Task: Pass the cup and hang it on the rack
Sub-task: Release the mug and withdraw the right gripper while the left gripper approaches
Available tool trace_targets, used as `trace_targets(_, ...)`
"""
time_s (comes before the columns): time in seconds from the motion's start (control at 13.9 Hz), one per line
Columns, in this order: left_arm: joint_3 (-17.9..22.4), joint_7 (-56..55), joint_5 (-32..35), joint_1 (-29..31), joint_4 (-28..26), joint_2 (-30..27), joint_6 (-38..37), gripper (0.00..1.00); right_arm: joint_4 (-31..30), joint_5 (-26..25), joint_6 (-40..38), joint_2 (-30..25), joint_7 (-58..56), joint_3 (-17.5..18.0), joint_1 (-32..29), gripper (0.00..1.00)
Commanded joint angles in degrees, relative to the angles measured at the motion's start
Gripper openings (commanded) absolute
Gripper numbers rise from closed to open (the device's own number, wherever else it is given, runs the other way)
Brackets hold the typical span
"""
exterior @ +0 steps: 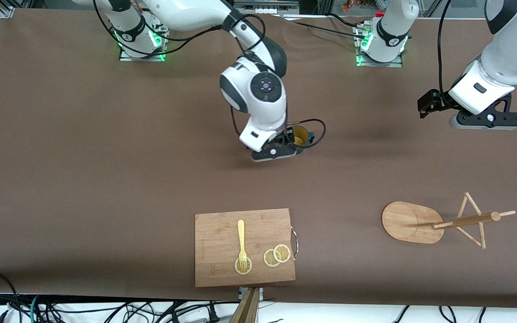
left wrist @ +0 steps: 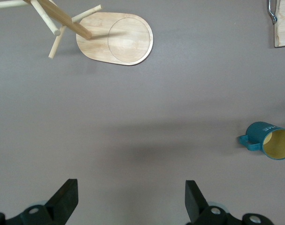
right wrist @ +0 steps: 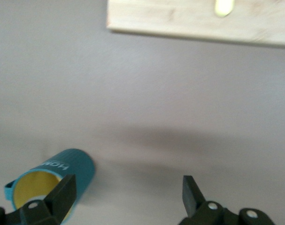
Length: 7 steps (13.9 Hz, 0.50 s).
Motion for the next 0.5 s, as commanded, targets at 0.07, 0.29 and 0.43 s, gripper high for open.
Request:
trace_targets(0.07,-1.59,0.62,-0.81,-0.35,1.74,0.75,-1.68,1.00,-0.34,-0.30,-6.22,-4.38,-9.52,0.76,-6.46,1.00)
trace_targets(0.29,-2.82,1.41,-1.43,-0.35,1.74,1.55,-3.43,1.00,-0.35,-0.56,-9.20,-6.40,-14.02,0.15,-10.60,1.00)
trace_targets(0.43,-4.22,1.50,-1.43,-0.35,1.83,1.99,-4.41,1.00,-0.35,-0.56,-12.80,-7.02,-16.39,-3.35,-11.49,1.00)
